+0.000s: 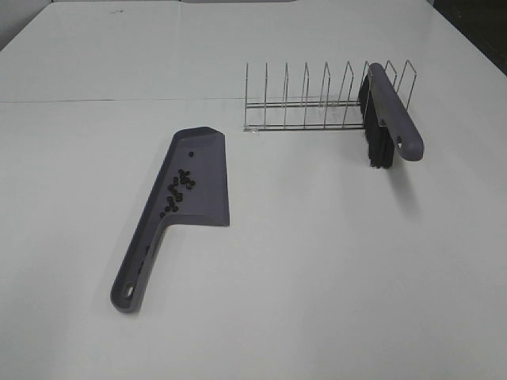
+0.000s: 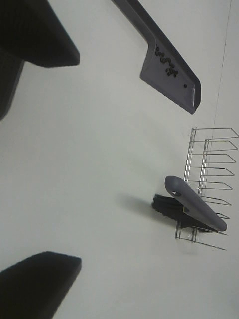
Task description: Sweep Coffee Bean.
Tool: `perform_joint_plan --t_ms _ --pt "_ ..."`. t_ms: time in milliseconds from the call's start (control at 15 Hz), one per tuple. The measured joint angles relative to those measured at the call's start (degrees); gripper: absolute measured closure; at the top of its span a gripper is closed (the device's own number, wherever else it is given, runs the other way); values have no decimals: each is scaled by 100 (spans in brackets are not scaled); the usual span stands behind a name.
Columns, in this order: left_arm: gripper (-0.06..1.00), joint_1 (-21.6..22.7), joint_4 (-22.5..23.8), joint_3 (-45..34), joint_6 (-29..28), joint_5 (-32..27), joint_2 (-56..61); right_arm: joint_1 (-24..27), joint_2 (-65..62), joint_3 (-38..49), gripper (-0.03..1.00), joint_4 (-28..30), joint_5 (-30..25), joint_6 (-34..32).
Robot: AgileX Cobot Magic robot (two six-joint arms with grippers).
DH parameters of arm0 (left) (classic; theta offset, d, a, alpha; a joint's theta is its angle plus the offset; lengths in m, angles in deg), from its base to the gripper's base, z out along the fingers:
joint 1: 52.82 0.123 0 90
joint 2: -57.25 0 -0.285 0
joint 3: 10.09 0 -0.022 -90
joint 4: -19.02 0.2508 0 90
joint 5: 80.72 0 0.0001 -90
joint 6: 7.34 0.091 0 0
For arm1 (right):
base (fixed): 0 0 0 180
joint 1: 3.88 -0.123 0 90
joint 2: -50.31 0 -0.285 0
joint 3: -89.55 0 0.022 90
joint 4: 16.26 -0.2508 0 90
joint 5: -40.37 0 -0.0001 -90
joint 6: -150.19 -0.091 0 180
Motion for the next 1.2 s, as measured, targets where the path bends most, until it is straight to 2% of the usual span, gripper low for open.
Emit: perform_joint_plan --t_ms 733,1200 --pt "55 0 0 0 6 0 0 0 0 0 10 0 0 0" --pt "55 710 -6 0 6 6 34 0 0 0 10 0 0 0"
